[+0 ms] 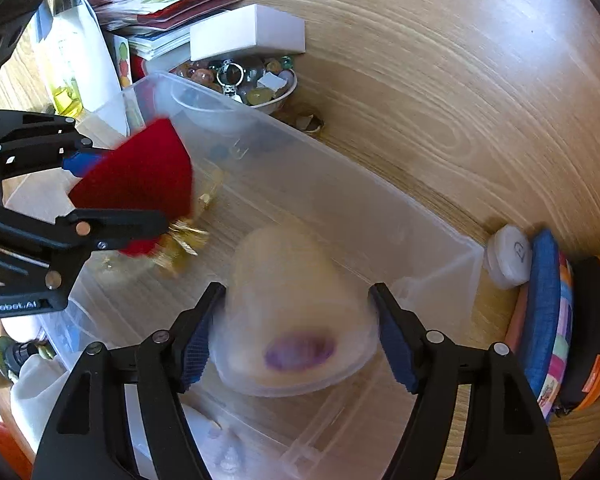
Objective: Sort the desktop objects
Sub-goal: 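Drop the red pouch and cream tub into the clear box with both grippers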
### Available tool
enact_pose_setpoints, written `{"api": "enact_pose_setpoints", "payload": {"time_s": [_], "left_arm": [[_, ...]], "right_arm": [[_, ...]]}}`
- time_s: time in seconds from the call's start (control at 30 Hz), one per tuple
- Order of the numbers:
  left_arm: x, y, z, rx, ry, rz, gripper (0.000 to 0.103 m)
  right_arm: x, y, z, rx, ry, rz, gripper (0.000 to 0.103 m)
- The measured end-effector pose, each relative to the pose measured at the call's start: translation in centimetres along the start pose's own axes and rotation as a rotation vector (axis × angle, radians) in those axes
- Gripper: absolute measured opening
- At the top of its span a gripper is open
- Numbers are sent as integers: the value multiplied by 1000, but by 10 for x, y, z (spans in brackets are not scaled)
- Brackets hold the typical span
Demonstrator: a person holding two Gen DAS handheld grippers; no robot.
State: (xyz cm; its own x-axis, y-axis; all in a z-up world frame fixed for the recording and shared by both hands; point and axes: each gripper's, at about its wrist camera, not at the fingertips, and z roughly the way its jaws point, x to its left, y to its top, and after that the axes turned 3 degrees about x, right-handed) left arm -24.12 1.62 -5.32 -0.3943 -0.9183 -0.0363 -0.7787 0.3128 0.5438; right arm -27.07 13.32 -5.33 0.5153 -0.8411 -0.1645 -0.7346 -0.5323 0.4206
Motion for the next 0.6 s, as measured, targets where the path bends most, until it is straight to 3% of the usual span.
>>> {"api": "enact_pose_setpoints", "payload": {"time_s": [0.13,0.37,0.6], "left_arm": [[-7,-1,-6,-30,32,19,73],[-11,1,-26,-69,48,21,78],[-14,-2,-51,-110,76,6,84]], "right_arm": [[-5,-2,-1,-13,-8,15,76],[-7,-8,-13,-50,-23,48,78],[-7,-25,-65,-150,-65,59,80]]}}
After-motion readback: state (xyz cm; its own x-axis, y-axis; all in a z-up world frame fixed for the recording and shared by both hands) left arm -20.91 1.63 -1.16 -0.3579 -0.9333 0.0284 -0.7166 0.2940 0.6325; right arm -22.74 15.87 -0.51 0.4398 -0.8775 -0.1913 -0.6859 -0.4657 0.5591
